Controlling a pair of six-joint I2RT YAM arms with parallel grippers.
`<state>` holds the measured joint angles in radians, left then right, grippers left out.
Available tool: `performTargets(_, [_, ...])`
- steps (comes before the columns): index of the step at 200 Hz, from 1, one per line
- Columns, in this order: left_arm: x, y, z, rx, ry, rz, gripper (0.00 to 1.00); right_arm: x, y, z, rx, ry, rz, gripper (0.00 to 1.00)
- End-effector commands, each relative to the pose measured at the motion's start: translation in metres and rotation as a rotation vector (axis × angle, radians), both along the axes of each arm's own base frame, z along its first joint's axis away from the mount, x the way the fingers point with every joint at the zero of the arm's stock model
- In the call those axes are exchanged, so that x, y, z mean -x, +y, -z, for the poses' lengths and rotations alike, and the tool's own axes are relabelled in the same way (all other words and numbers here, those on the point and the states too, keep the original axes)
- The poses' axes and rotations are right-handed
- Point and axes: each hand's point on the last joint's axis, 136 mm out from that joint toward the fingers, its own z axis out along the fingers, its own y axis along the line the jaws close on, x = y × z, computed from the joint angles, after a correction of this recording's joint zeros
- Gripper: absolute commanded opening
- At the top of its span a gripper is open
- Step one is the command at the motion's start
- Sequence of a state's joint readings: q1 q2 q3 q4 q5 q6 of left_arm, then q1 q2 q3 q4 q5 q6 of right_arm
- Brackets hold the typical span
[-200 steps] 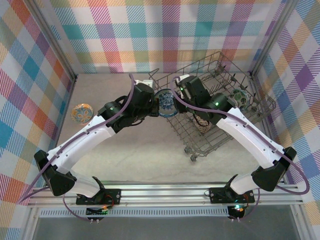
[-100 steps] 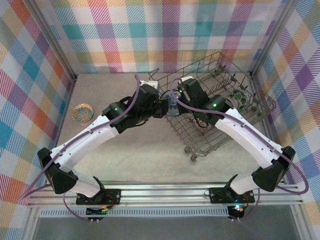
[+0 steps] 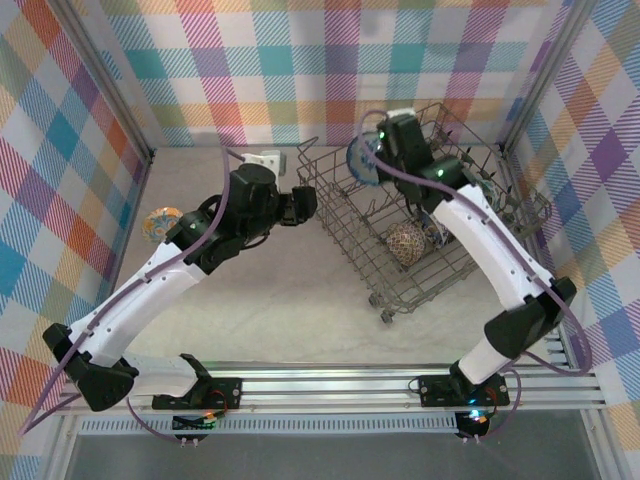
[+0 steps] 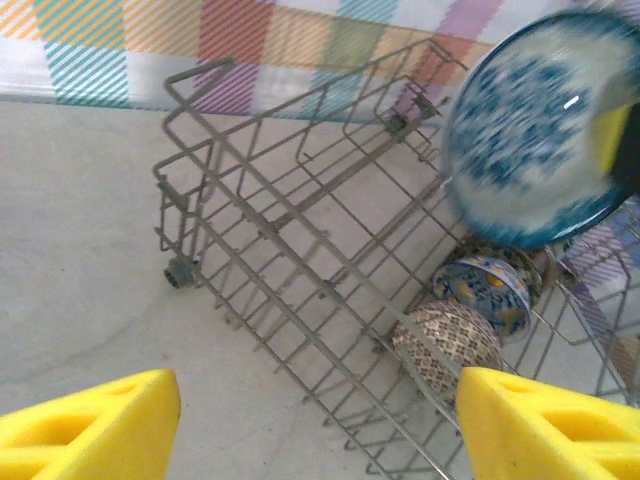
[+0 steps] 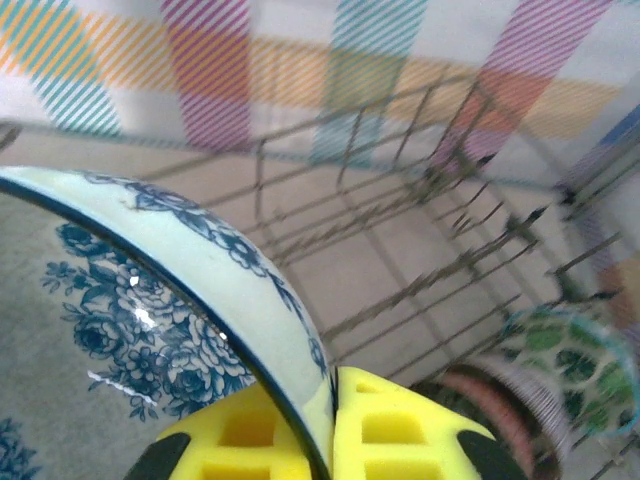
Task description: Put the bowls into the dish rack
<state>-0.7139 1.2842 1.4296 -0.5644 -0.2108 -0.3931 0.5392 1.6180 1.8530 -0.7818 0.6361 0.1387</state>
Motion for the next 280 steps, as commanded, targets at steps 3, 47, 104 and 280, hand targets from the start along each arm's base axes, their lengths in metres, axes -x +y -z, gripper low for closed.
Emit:
performTargets(3, [-0.003, -0.002, 0.031, 0.045, 0.093, 0.033, 0.74, -0.038, -0.041, -0.030, 0.054, -0.108, 0.114, 0.00])
performTargets(47, [-0.013, 0.011, 0.073, 0.070, 0.187, 0.010, 0.74, -0.080, -0.107, 0.007, 0.171, -0.061, 0.291, 0.00])
performTargets(104, [-0.023, 0.012, 0.102, 0.057, 0.283, 0.034, 0.74, -0.114, -0.135, 0.069, 0.352, 0.035, 0.332, 0.00])
performTargets(280, [-0.033, 0.019, 0.115, 0.051, 0.312, 0.039, 0.75, -0.174, -0.201, 0.092, 0.579, 0.015, 0.444, 0.00])
